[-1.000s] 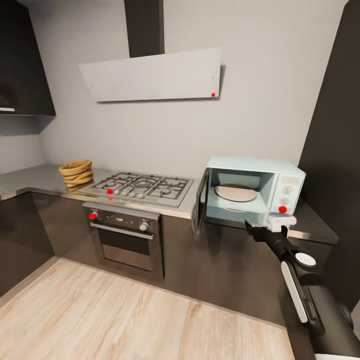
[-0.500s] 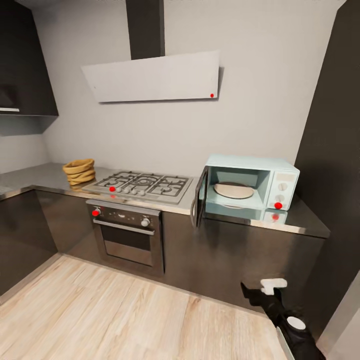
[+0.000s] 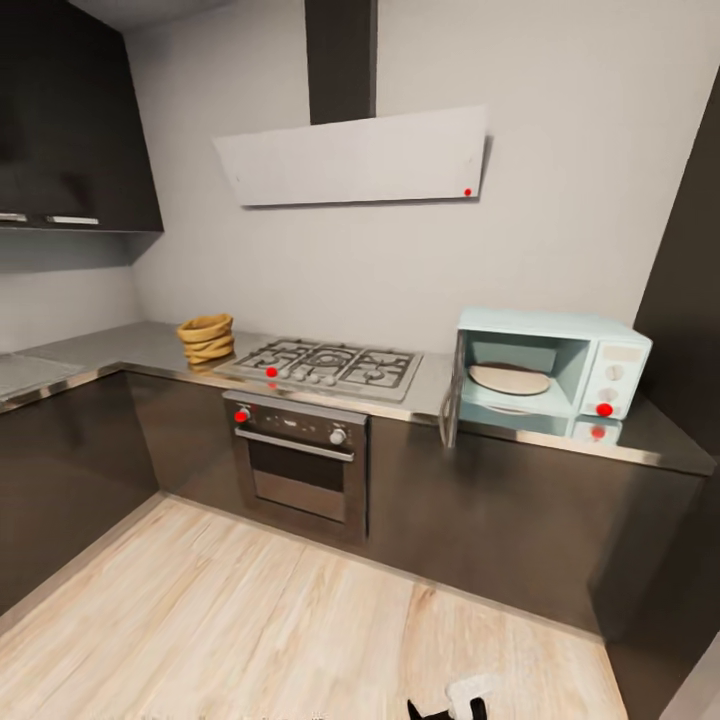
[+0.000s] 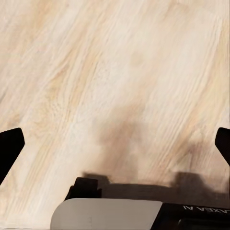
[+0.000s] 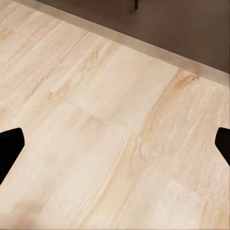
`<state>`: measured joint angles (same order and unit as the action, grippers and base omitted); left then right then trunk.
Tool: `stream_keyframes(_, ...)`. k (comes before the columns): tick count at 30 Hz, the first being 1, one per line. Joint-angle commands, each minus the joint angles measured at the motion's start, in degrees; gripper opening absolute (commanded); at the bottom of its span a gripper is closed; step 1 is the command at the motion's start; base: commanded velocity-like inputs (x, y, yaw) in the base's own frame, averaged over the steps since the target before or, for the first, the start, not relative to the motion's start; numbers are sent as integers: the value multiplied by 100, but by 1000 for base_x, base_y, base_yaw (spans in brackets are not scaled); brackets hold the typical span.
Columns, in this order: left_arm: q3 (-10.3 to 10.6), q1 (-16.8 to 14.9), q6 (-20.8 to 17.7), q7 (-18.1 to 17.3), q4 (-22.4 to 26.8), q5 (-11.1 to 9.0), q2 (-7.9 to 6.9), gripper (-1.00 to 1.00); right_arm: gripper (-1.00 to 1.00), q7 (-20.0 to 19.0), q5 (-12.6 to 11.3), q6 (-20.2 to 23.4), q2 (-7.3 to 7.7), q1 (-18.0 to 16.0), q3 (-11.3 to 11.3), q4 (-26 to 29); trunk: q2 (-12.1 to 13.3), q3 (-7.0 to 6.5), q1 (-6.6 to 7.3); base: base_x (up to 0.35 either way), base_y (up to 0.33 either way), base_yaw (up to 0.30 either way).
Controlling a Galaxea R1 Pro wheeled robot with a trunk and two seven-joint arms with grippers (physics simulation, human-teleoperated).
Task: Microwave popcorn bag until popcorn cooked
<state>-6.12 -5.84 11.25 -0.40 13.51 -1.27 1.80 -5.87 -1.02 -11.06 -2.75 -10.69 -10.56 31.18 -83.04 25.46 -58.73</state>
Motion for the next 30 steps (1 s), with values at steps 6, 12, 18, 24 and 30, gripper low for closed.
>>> stream_keyframes(6,-23,2,18,-4,-13,-12,5,100,100,-19,-6,-19,-6,-3,-14,-15,-4,6,0,-1,349,281)
stream_keyframes(12,-27,4,14,-4,-14,-13,5,100,100,-29,2,-16,-13,-5,-38,-24,-4,20,0,3,350,223)
stream_keyframes(18,-47,-4,-8,-4,-27,-13,-21,100,100,-29,-13,13,-6,-16,-15,-25,-4,38,0,144,350,241)
stream_keyframes(24,-47,-62,-280,-4,-33,-15,-39,100,100,-29,39,-1,35,-12,-60,-20,-4,61,0,200,334,121)
stream_keyframes(30,-47,-81,-302,-4,-33,-13,-39,100,100,-30,41,-2,46,-12,-70,-16,-4,62,0,270,273,5)
